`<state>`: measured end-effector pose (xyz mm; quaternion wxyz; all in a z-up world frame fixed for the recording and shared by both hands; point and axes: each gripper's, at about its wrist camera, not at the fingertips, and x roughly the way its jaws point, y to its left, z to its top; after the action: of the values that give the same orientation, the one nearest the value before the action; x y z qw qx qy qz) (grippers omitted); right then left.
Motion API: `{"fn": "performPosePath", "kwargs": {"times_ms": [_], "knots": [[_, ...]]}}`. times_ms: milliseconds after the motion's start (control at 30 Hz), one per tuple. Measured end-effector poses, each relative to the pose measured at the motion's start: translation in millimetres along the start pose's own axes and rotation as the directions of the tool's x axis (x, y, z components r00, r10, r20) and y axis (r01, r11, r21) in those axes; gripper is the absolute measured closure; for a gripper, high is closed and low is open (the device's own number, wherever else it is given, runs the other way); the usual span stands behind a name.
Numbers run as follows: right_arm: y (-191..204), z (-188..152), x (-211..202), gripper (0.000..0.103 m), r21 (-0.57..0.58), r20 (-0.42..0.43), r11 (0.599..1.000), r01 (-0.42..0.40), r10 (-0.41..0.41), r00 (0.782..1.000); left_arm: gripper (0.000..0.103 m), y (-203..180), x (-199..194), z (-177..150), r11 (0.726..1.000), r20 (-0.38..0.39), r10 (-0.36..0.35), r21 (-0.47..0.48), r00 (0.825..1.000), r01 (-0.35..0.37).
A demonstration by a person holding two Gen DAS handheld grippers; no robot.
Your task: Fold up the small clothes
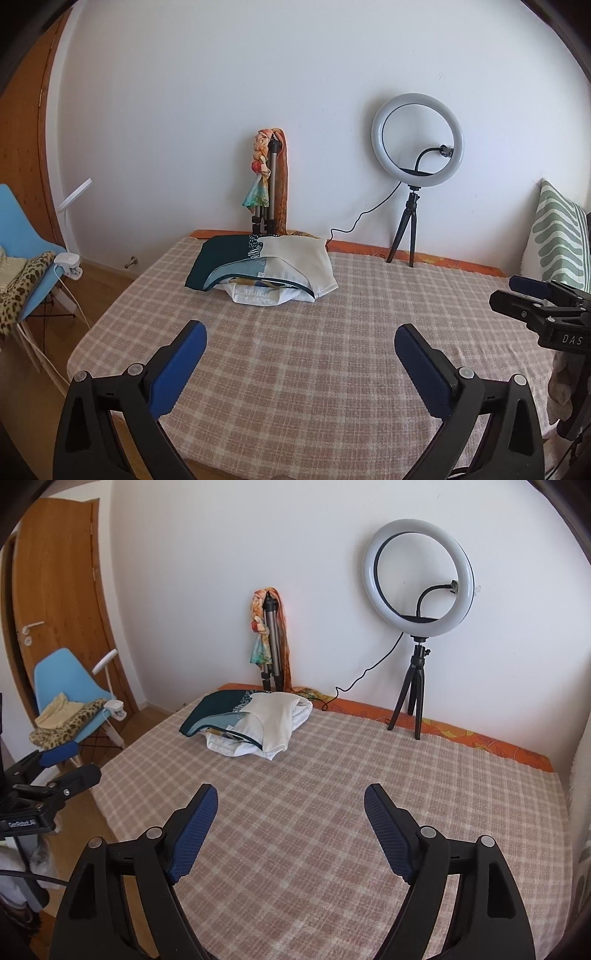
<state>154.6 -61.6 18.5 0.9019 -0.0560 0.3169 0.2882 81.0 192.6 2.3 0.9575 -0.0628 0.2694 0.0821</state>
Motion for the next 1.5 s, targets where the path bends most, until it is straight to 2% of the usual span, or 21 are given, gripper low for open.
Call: {"fn": "performPosePath", "kwargs": {"times_ms": [133, 233, 500, 900, 1500], "knots": [[7.6, -15.3, -11.7, 0.021, -0.009, 0.008, 1.000, 0.019, -0.019, 1.000, 0.000, -5.4, -17.2, -10.2, 0.999, 0.026, 0.044, -0.016, 0.999, -0.044], [11.9, -22.5, -19.7, 0.019, 0.001, 0.015, 1.000, 0.022, -0.022, 1.000, 0.000, -4.5, -21.1, -16.1, 0.998, 0.008, 0.032, -0.051, 0.999, -0.032], [22.9, -34.2, -33.1, 0.019, -0.005, 0.029, 0.999, 0.046, -0.046, 0.999, 0.000, -4.2, -26.7, -25.3, 0.996, -0.020, 0.058, -0.062, 0.998, -0.059], [16.7, -37.0, -44.0, 0.019, 0.024, 0.047, 0.997, 0.067, -0.068, 0.997, 0.000, -4.3, -33.5, -22.0, 0.994, -0.008, 0.088, -0.065, 0.996, -0.088], [14.1, -36.7, -49.2, 0.019, 0.031, 0.055, 0.998, 0.063, -0.064, 0.996, 0.000, -7.7, -39.6, -17.3, 0.995, 0.004, 0.076, -0.065, 0.997, -0.075]]}}
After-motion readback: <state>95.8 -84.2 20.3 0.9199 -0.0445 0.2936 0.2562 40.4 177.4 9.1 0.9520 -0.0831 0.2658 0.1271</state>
